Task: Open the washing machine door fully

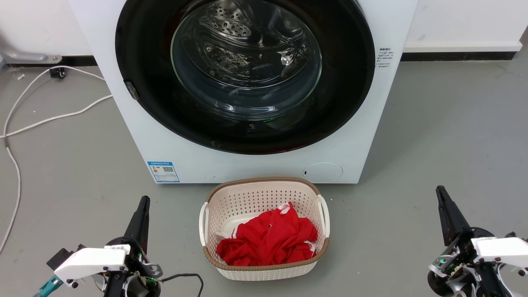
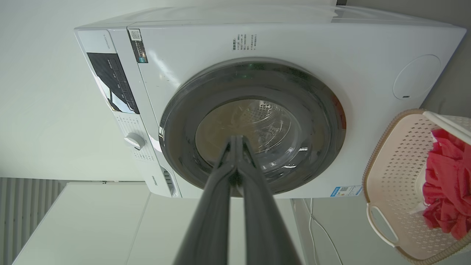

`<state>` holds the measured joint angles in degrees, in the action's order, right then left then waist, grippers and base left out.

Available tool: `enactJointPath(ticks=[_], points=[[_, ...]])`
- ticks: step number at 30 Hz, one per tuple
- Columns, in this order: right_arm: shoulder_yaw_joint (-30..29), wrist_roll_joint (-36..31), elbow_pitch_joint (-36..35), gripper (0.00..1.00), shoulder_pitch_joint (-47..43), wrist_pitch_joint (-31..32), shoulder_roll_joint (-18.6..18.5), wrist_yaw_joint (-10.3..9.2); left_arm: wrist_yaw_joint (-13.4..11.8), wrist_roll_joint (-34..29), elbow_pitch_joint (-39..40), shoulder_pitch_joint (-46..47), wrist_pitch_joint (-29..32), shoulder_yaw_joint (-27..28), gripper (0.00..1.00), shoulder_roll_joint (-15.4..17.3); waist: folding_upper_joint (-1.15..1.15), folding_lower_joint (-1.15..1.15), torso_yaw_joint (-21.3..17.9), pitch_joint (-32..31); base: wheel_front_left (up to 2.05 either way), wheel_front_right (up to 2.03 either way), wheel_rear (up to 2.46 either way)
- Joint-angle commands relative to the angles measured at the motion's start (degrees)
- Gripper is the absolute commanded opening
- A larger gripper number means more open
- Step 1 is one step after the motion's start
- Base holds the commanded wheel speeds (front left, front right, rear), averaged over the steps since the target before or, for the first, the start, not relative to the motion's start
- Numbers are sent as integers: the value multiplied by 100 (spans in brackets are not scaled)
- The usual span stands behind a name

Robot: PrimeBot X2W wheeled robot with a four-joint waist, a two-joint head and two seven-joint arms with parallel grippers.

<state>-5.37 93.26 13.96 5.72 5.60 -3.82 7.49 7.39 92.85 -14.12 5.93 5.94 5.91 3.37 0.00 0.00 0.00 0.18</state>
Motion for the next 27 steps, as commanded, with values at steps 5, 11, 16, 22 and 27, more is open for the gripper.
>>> enactJointPath(ticks=[5, 11, 16, 22, 27], points=[[-20, -37, 10, 0, 75, 24, 17, 0, 18, -35, -4, 46, 27, 18, 0, -5, 0, 0, 0, 0, 0, 0, 0], [-28, -45, 10, 0, 76, 32, 23, 0, 17, -36, -3, 47, 34, 23, 0, -8, 0, 0, 0, 0, 0, 0, 0], [-26, -15, 1, 100, 1, 25, 17, 0, 1, -32, -1, 2, 4, 12, 100, -9, 0, 0, 0, 0, 0, 0, 0], [65, -30, -34, 100, -66, -108, 27, 0, -1, -40, 12, -11, -118, -112, 100, -18, 0, 0, -4, 1, 0, 0, 0], [134, -89, -143, 100, -110, -248, 31, 0, 0, -160, 116, -1, -274, -228, 100, -19, 0, 0, -7, 0, 0, 0, 0]])
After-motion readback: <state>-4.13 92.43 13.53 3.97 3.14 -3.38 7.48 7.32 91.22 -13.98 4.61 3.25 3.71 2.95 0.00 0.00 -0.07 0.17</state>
